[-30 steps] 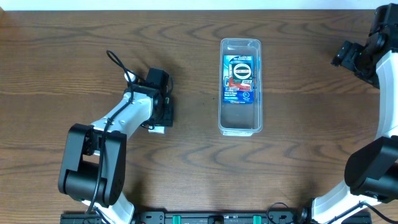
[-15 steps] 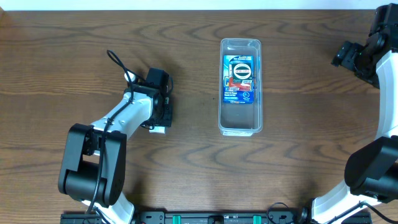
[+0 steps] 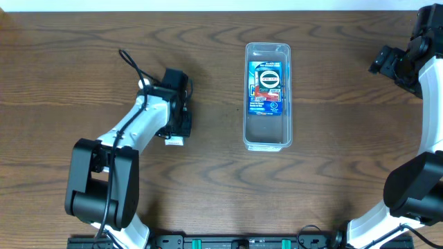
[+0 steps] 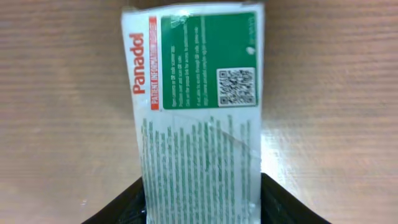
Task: Pack container
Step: 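Carry the Panadol box right into the container and lower it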
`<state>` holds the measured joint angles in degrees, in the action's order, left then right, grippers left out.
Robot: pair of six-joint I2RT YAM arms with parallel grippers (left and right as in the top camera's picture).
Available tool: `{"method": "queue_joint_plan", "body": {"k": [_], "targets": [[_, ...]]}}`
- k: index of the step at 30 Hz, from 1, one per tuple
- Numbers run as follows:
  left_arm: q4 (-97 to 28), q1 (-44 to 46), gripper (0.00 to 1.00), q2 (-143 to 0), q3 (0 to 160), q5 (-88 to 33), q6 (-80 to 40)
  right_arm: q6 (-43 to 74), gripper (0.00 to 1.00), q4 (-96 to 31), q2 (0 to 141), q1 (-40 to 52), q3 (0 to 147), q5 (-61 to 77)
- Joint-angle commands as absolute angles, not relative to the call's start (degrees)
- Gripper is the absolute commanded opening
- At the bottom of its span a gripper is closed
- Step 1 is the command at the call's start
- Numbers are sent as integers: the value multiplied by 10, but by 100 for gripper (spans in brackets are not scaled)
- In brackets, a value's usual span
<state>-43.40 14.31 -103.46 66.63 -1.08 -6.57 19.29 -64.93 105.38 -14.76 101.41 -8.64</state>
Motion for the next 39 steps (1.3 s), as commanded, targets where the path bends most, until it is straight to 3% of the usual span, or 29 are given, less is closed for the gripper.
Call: {"method": "queue_joint_plan", "body": {"k": [1,9,19,28,39], "targets": [[-471,146,51,-1006,724,-7,-65,191,99,-650,1057,-150,1010,-92],[-535,202,49,-940,816,-9,-108,191,99,-650,1057,-150,1010,-92],[-509,356,49,-865,830,-11,-259,191,99,-650,1057,-150,1010,-92],[-416,469,49,-885,830,-8,-357,191,99,-650,1057,-150,1010,-92],[-343,493,49,-976,830,-8,-375,191,99,-650,1057,-150,1010,-92]]}}
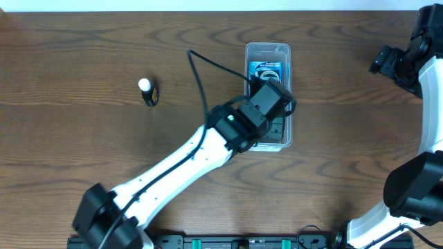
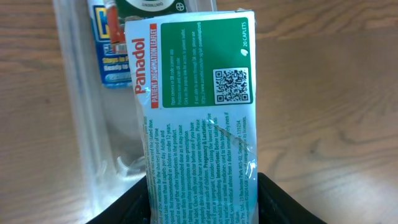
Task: Pack container
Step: 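Carry the Panadol box right into the container and lower it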
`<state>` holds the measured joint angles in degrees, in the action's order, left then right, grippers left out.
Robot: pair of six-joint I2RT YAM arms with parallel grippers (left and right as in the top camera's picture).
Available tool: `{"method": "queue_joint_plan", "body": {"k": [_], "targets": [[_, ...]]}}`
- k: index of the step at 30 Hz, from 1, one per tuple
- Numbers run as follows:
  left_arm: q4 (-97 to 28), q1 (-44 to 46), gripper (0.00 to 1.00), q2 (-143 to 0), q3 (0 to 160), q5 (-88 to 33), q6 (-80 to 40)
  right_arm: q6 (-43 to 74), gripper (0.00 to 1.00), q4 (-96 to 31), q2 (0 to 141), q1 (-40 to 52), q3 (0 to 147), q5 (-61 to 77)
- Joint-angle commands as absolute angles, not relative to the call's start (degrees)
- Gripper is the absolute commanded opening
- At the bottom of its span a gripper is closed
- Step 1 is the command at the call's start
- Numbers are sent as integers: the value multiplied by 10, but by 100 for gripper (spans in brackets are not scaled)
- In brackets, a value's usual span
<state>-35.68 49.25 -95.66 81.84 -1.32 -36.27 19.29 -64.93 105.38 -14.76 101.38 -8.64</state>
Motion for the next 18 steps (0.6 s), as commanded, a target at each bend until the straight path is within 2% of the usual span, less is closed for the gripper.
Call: {"method": "queue_joint_plan", "body": {"k": [1,8,18], "targets": [[-336,493,49,-984,830,-8,-379,191,99,-650,1057,-150,1010,-92],[-320,493,49,-1027,830,41,-378,190,99,-650,1057,-150,1010,-92],[-276,493,49,-1058,830,49,-357,191,99,-650,1057,-150,1010,-92]]}}
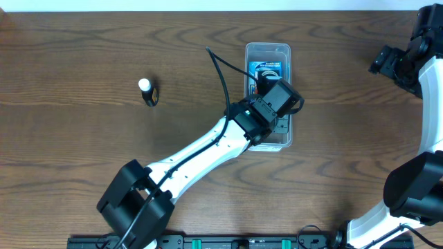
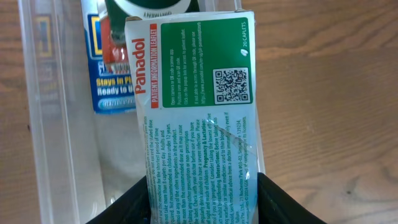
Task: Pack container
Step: 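Carry the Panadol box right into the container and lower it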
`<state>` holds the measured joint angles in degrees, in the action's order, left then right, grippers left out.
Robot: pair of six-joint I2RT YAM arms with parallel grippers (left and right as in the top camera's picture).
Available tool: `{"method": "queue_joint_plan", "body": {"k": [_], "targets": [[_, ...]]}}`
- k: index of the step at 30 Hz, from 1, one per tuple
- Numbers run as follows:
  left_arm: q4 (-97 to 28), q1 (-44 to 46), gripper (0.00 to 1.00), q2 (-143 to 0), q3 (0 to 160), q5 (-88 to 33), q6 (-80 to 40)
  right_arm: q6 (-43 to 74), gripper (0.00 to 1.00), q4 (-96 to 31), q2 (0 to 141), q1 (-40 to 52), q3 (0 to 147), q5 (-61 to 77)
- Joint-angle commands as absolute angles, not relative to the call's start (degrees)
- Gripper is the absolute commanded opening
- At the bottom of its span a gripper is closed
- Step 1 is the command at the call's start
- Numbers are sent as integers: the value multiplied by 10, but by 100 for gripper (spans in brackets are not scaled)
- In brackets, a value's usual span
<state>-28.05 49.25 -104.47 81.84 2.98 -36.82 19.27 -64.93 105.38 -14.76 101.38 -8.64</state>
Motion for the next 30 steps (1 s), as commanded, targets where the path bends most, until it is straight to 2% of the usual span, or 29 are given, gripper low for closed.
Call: {"method": "queue_joint_plan", "body": {"k": [1,12,30], "targets": [[-276,493,49,-1064,830,52,-357,191,99,-650,1057,-150,1010,-92],[-275,493,49,-1112,830,52,-359,190,99,-650,1057,-150,1010,-92],[-273,500,50,-1112,830,52,-361,191,99,-650,1057,-149,1010,-92]]}}
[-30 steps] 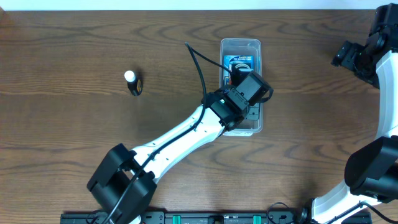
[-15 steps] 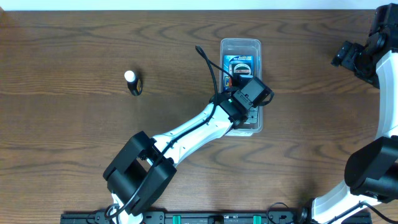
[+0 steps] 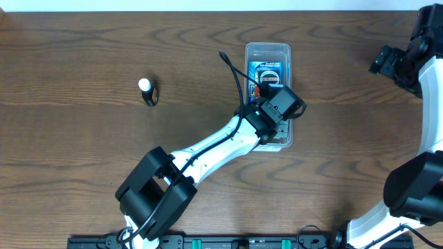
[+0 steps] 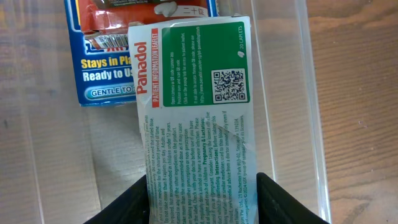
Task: Pack container
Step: 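Carry the Panadol box right into the container and lower it, then open the left gripper and move it left to the dark bottle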
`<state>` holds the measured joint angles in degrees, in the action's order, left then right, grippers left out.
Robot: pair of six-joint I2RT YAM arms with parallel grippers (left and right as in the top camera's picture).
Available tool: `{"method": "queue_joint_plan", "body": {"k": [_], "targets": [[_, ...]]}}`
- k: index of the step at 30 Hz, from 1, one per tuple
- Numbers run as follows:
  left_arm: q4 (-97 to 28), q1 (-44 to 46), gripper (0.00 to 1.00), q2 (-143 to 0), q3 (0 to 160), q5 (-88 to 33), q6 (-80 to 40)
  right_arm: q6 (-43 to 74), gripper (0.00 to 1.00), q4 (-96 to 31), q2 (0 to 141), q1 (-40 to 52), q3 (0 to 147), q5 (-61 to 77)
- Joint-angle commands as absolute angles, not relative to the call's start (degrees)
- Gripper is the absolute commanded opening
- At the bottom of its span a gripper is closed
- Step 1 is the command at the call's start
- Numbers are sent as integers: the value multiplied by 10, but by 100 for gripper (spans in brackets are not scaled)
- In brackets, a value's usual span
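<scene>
A clear plastic container (image 3: pixel 268 48) stands at the table's upper middle, with a blue and red blister pack (image 3: pixel 266 72) lying in its far half. My left gripper (image 3: pixel 279 111) hangs over the container's near half, shut on a white and green Panadol box (image 4: pixel 196 112). In the left wrist view the box lies between the container's side walls (image 4: pixel 314 112), its far end overlapping the blue pack (image 4: pixel 102 68). My right gripper (image 3: pixel 387 61) is up at the far right edge, away from the container; its jaws cannot be made out.
A small black item with a white cap (image 3: pixel 147 91) lies on the wooden table (image 3: pixel 83 138) at the left. The left arm (image 3: pixel 208 149) stretches diagonally from the front left to the container.
My left gripper has moved a little to the right with the Panadol box. The box is now squarely between the container's walls rather than over its right wall.
My left gripper was shut on the Panadol box at the table's left, beside the small capped item. It then held the box at the container's near right edge, then partly over it, and now inside the container's outline.
</scene>
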<state>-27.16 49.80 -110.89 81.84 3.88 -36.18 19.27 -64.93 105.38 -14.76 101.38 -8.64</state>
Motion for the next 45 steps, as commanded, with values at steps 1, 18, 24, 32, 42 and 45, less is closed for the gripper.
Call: {"method": "queue_joint_plan", "body": {"k": [1,18,24,32,42,45], "targets": [[-273,500,50,-1112,830,52,-361,191,99,-651,1057,-149,1010,-92],[-270,500,56,-1112,831,52,-343,191,99,-651,1057,-150,1010,-92],[-287,497,57,-1086,858,52,-272,191,99,-651,1057,-150,1010,-92],[-453,427,66,-1018,944,57,-191,191,99,-651,1057,-150,1010,-92],[-589,212,67,-986,1003,54,-66,190,99,-651,1057,-150,1010,-92],[-589,162,71,-996,1003,34,-25,191,99,-651,1057,-150,1010,-92]]}}
